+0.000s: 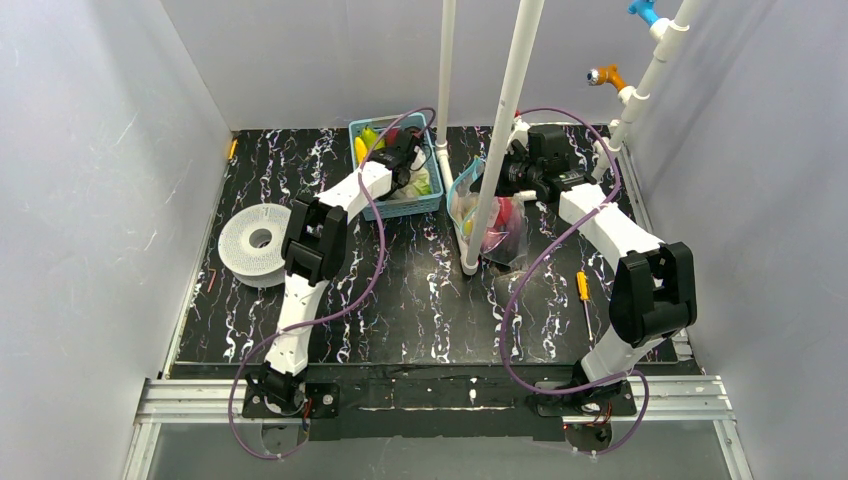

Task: Place the food in the zip-top bag and seal the zipper
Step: Pick up the fake fruit from the bin.

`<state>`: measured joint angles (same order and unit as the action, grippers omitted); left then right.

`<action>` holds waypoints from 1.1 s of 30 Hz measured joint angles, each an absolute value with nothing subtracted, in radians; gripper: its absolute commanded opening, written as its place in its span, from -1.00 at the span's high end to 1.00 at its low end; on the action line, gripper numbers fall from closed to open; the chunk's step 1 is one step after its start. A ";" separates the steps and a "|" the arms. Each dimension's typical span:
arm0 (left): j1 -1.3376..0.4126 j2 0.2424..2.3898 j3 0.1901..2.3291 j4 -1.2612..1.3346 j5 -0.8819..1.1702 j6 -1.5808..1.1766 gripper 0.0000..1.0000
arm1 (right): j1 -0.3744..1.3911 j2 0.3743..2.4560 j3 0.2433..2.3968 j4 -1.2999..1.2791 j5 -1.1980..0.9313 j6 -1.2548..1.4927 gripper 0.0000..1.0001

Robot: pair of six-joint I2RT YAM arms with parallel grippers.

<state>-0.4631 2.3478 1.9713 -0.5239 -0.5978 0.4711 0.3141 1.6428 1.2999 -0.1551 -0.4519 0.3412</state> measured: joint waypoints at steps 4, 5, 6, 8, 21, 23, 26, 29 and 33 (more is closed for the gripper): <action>-0.467 2.348 1.961 -0.485 -0.647 0.505 0.49 | 0.314 1.643 1.300 -0.155 -0.452 0.341 0.97; -0.469 2.348 1.956 -0.474 -0.656 0.513 0.55 | 0.314 1.643 1.300 -0.155 -0.452 0.342 0.97; -0.472 2.348 1.949 -0.462 -0.665 0.524 0.62 | 0.314 1.643 1.300 -0.154 -0.452 0.342 0.97; -0.478 2.348 1.935 -0.439 -0.679 0.546 0.79 | 0.314 1.643 1.300 -0.154 -0.452 0.342 0.97; -0.493 2.345 1.905 -0.403 -0.741 0.544 0.25 | 0.314 1.643 1.300 -0.154 -0.452 0.342 0.97; -0.493 2.345 1.904 -0.402 -0.744 0.536 0.31 | 0.314 1.643 1.300 -0.154 -0.452 0.342 0.97; -0.493 2.345 1.904 -0.407 -0.746 0.528 0.47 | 0.314 1.643 1.300 -0.154 -0.452 0.342 0.97; -0.493 2.345 1.904 -0.424 -0.744 0.515 0.63 | 0.314 1.643 1.300 -0.154 -0.452 0.342 0.97; -0.493 2.345 1.904 -0.450 -0.736 0.499 0.75 | 0.313 1.643 1.300 -0.153 -0.452 0.342 0.97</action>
<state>-0.4934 2.3451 1.9044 -0.4501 -0.7363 0.4994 0.3134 1.6428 1.2999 -0.1532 -0.4519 0.3416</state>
